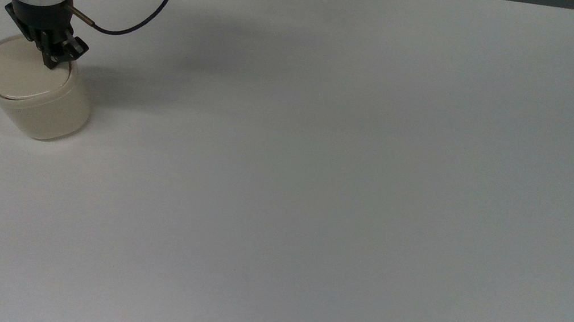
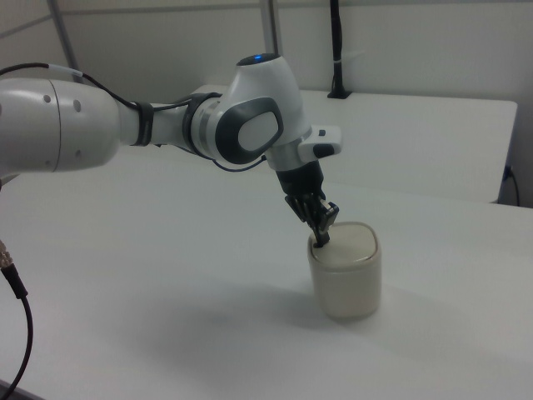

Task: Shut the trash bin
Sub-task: 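Press the lid flat onto the bin with the gripper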

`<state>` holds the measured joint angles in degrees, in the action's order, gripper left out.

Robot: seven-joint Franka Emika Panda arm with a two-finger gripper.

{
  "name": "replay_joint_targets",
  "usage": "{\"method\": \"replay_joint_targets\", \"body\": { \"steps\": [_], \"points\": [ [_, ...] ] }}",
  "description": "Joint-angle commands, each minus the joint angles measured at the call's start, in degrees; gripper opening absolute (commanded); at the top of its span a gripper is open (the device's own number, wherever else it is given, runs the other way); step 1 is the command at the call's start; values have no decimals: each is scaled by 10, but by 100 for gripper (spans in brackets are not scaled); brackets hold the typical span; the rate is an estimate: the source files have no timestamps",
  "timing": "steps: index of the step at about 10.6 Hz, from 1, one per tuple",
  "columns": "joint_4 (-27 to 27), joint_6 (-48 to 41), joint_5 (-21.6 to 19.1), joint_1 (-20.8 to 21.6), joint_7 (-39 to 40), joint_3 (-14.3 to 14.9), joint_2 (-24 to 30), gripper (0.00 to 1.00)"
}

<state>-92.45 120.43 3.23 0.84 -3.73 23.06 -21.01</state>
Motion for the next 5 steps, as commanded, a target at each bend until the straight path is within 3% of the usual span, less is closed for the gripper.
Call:
{"method": "replay_joint_targets", "body": {
  "steps": [1, 5],
  "points": [
    [-23, 25, 0, 3, 9, 1, -3, 0],
    [-17, -5, -5, 8, -6, 1, 76, 1]
  ]
}}
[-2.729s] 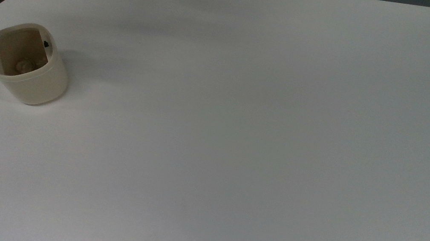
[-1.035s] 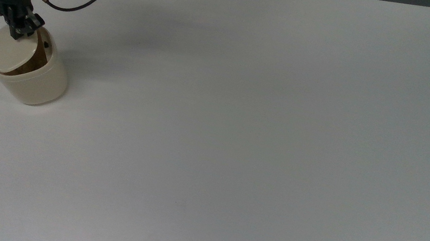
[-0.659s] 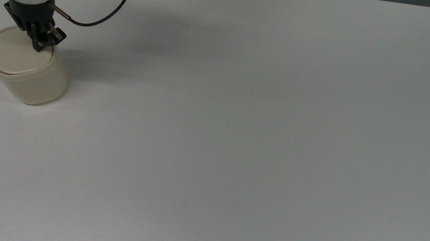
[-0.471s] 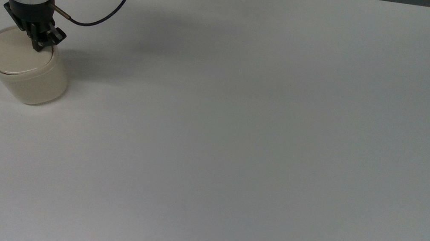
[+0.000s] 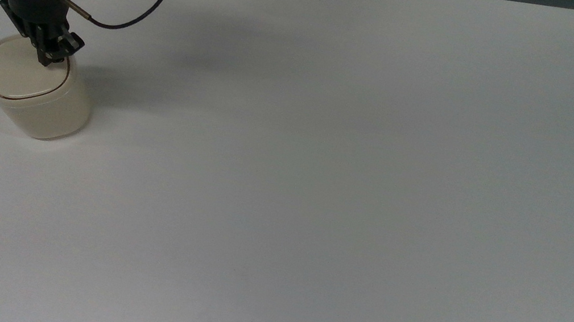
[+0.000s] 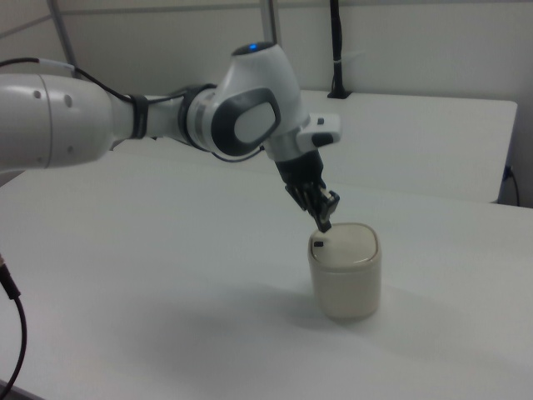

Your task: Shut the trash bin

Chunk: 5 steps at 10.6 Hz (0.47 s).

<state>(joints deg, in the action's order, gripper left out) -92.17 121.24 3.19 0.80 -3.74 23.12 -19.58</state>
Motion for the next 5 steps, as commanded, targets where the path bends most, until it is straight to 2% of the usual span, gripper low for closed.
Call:
{"method": "replay_joint_targets", "body": {
  "steps": [1, 2, 3, 4, 5],
  "points": [
    [-20, -41, -4, 24, -8, -1, 80, 3],
    [-20, -71, -5, 38, -9, -8, 96, 9],
    [-20, -101, -5, 45, -9, -34, 113, 23],
    [-20, -133, -5, 46, -17, -62, 124, 43],
    [-20, -166, -5, 46, -22, -93, 135, 95]
  ]
}}
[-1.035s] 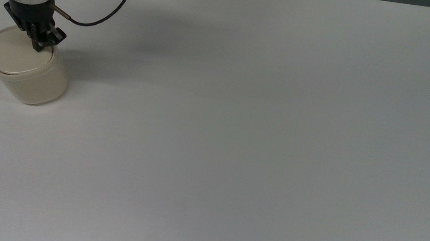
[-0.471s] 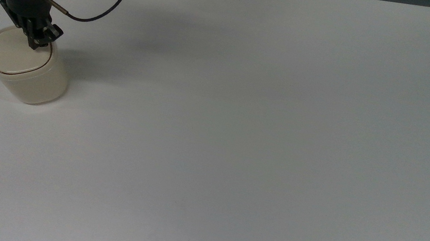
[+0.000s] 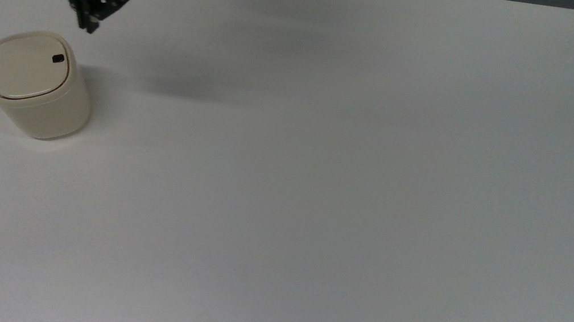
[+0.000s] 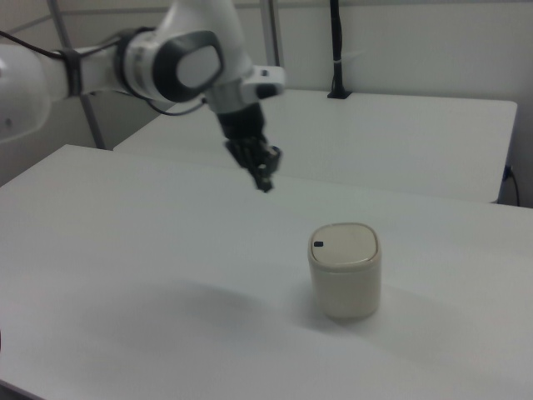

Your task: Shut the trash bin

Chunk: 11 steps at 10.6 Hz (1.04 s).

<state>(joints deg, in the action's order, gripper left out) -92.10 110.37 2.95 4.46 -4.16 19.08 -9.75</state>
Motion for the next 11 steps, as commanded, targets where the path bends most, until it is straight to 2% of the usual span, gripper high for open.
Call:
{"method": "replay_joint_targets", "body": {
  "steps": [1, 3, 6, 9, 11],
  "points": [
    [-20, -82, -2, 9, -17, -82, 44, 100],
    [-24, -110, -13, 9, -11, -120, 60, 100],
    [-26, -140, -15, 9, 28, -141, 81, 100],
    [-34, -133, -49, 4, 36, -143, 78, 100],
    [-33, -133, -50, 3, 35, -139, 79, 100]
  ]
}}
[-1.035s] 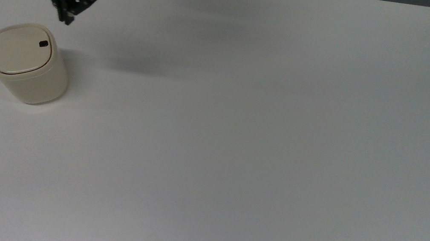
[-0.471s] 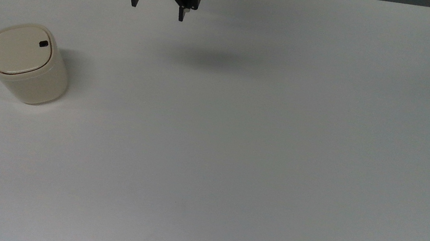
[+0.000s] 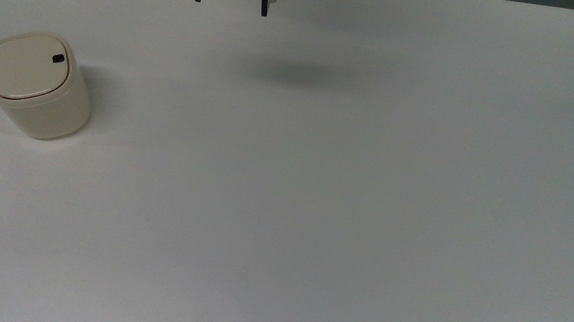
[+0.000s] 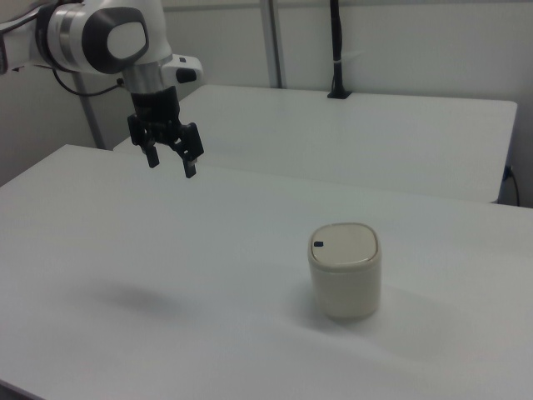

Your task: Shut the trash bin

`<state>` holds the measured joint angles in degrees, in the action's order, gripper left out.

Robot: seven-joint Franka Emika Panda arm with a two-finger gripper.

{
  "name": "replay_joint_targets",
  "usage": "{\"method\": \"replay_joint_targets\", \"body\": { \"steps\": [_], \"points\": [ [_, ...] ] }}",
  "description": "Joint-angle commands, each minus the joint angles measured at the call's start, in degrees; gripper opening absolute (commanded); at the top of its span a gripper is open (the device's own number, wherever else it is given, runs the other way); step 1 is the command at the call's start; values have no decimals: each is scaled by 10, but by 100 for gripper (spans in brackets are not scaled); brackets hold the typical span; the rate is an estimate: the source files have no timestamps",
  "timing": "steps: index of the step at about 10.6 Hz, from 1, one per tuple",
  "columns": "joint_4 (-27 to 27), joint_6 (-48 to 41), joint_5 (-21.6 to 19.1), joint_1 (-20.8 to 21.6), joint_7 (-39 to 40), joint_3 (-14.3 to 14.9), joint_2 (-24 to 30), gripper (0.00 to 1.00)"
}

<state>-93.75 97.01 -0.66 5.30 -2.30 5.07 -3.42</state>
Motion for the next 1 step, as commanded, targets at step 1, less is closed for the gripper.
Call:
{"method": "replay_joint_targets", "body": {
  "steps": [1],
  "points": [
    [-15, 1, -13, -6, 17, 1, 15, 100]
  ]
}}
